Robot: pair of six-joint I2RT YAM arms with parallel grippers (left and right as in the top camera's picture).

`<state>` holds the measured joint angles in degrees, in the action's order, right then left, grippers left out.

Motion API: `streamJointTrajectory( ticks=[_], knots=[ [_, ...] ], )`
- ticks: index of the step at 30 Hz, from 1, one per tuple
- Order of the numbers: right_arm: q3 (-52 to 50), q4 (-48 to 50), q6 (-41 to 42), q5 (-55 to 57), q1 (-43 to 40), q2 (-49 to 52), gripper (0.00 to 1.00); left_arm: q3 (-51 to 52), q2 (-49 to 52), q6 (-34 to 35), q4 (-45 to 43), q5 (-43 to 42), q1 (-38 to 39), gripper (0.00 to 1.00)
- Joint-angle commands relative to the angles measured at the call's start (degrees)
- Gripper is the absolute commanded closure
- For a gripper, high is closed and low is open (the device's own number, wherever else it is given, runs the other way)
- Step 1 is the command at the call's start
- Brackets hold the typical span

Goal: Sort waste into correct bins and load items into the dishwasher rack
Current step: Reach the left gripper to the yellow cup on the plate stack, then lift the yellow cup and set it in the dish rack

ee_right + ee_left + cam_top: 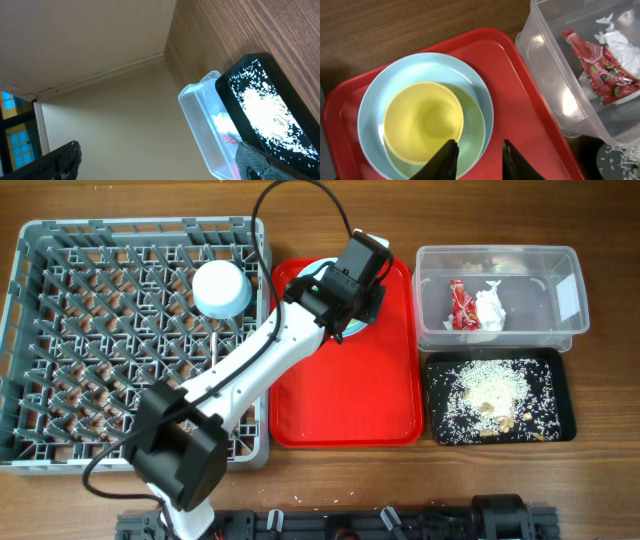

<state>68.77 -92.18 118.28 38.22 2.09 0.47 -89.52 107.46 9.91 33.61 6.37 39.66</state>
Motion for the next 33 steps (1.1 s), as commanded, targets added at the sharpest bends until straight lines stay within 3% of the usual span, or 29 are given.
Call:
streamJointTrajectory(
  ticks=[1, 6, 14, 18, 19, 20, 24, 30, 33],
  knots=[
    [0.1, 0.1, 0.4, 0.8, 0.0, 0.3, 0.0, -0.1, 3.8, -3.8, -2.7, 0.6, 0.1, 0.79],
    [0.1, 0.1, 0.4, 0.8, 0.0, 0.3, 0.0, -0.1, 6.7, -4.0, -7.1, 3.2, -0.1, 0.75],
    [0.1, 0.1, 0.4, 0.8, 0.0, 0.3, 0.0, -0.1, 10.5, -4.0, -6.4, 5.7, -0.4, 0.76],
    [0.1, 0.1, 0.4, 0.8, 0.0, 0.3, 0.0, 0.0, 11.5, -4.0, -5.7, 6.2, -1.0, 0.81],
    [0.1, 0.1, 0.4, 0.8, 0.0, 0.3, 0.0, 0.0, 11.5, -3.9, -5.5, 6.1, -1.4, 0.84],
    [0.1, 0.1, 0.4, 0.8, 0.0, 0.3, 0.0, 0.0, 11.5, -4.0, -5.1, 6.1, -1.7, 0.94],
    [0.1, 0.1, 0.4, 0.8, 0.0, 0.3, 0.0, -0.3, 10.2, -3.9, -3.3, 5.9, -2.4, 0.96],
    [0.1, 0.1, 0.4, 0.8, 0.0, 0.3, 0.0, -7.9, -10.5, -1.7, 18.2, -11.3, -8.9, 0.96],
    [0.1, 0.1, 0.4, 0.8, 0.0, 0.3, 0.0, -7.9, -18.4, -1.8, 27.5, -19.4, -19.1, 0.96]
  ],
)
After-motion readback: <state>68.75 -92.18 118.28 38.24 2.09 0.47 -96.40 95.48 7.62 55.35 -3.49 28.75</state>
